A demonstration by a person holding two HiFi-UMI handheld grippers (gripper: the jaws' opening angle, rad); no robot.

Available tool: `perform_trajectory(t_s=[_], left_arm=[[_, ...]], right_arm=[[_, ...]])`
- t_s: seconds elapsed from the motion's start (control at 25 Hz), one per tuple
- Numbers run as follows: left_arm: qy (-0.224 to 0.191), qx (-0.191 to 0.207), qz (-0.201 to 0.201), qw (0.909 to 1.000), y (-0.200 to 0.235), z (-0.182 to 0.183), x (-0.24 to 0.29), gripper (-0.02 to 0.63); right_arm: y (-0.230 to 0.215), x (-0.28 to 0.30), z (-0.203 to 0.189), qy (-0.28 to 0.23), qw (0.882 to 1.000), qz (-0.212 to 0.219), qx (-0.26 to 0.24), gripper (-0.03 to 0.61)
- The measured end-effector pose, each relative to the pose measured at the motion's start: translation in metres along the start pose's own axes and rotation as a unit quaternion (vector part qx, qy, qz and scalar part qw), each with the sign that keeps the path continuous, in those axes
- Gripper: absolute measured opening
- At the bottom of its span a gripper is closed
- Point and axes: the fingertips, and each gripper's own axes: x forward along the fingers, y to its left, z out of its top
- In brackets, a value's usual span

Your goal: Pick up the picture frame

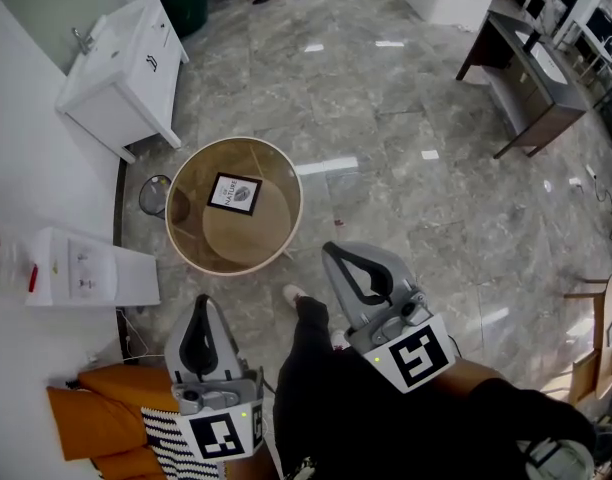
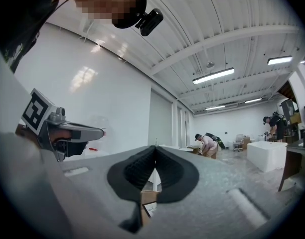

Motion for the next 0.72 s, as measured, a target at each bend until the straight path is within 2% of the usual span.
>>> perform_trajectory(t_s=[0.2,0.4,0.72], left_arm=[[0.009,0.004,0.011,0.9999,0.027,-0.006,0.017,0.012],[-0.005,-0.006,-0.002,1.0,0.049,0.0,0.047,0.012],[0.003,-0.002,0.009,1.0,0.099,-0.006,0.089,0.012]], right_arm=[[-0.002,0.032,0.006,-0.002,1.0,0.003,-0.006,-0.003],[-0.008,0.067,0.013,0.001,1.0,0.002,-0.014,-0.003],[-0.02,0.127,0.018,0.004,1.0,-0.001,-0.022,-0.003]])
